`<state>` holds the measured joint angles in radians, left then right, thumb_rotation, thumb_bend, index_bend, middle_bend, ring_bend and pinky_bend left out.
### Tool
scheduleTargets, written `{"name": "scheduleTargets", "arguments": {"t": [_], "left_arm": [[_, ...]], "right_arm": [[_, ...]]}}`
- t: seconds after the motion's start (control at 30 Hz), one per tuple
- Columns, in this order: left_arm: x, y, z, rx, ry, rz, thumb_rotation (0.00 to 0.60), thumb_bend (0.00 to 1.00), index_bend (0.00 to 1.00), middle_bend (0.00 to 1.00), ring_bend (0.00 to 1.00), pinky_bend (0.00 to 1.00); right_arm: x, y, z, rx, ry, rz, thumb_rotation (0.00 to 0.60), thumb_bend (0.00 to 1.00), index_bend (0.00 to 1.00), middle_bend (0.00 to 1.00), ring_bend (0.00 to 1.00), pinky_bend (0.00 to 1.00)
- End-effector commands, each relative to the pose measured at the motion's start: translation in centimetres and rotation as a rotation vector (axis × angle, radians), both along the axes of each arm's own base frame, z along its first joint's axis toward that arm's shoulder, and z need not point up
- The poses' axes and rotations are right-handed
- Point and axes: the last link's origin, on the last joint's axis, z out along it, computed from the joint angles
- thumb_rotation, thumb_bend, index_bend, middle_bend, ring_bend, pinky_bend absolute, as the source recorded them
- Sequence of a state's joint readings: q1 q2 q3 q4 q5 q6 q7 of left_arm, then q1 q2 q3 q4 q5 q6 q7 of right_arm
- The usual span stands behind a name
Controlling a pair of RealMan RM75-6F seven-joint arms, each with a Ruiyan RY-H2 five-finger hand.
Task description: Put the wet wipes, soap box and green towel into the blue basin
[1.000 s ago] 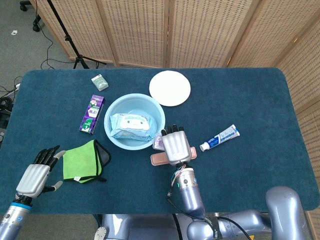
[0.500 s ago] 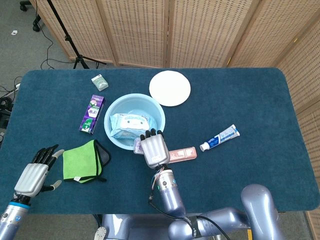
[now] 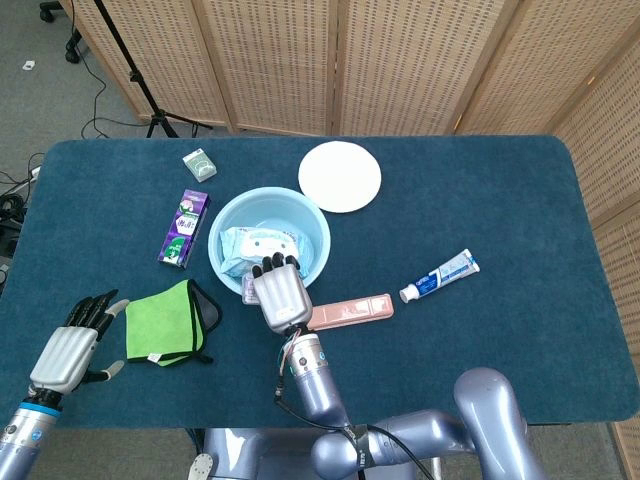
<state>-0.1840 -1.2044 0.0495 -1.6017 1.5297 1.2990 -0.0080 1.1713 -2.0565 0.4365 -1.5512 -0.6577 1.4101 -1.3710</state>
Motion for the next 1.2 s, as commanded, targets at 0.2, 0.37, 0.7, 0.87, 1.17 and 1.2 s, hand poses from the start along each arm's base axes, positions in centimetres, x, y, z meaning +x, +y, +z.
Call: {"name": "scheduleTargets", "arguments": {"t": [0.2,0.37,0.7,0.87,1.17,1.2], "left_arm": [[-0.1,0.0,-0.1,-0.004,0.003,0.005,0.6,0.21,0.0,0.0,0.0,0.0],[-0.1,0.1,-0.2,-0.004,0.002,0.007,0.6,0.21,0.0,0.0,0.0,0.0],[-0.1,0.1,-0.3,-0.008,0.0,0.006,0.6,0.21,0.0,0.0,0.0,0.0],[0.0,0.1,-0.3,-0.008,-0.001,0.004,0.6,0.21,0.0,0.0,0.0,0.0],[0.1,0.0,-0.2,-0.007,0.0,-0.002,0.6,0.21,0.0,0.0,0.0,0.0],[0.1,0.0,-0.2,-0.008,0.001,-0.004,0.6,0.21,0.0,0.0,0.0,0.0]], "right_arm": [[0.7,-1.2,0.3,-0.022,-0.02,0.014,0.6,0.26,0.67,0.31,0.27,0.41],[0.8,-1.3,-0.1,-0.007,-0.028,0.01,0.6,0.24,0.57,0.21,0.22,0.41],[0.3,-1.4,-0.4,0.008,-0.024,0.02,0.6,0.2,0.22,0.0,0.0,0.36],[0.5,-1.3,-0.1,0.007,-0.048,0.036,0.6,0.17,0.15,0.0,0.0,0.27],[-0.2,-1.4,1.2,-0.03,-0.025,0.036,0.6,0.16,0.14,0.0,0.0,0.22],[-0.4,-1.4,1.5,-0.035,-0.022,0.034,0.6,0.16,0.14,0.0,0.0,0.22]]}}
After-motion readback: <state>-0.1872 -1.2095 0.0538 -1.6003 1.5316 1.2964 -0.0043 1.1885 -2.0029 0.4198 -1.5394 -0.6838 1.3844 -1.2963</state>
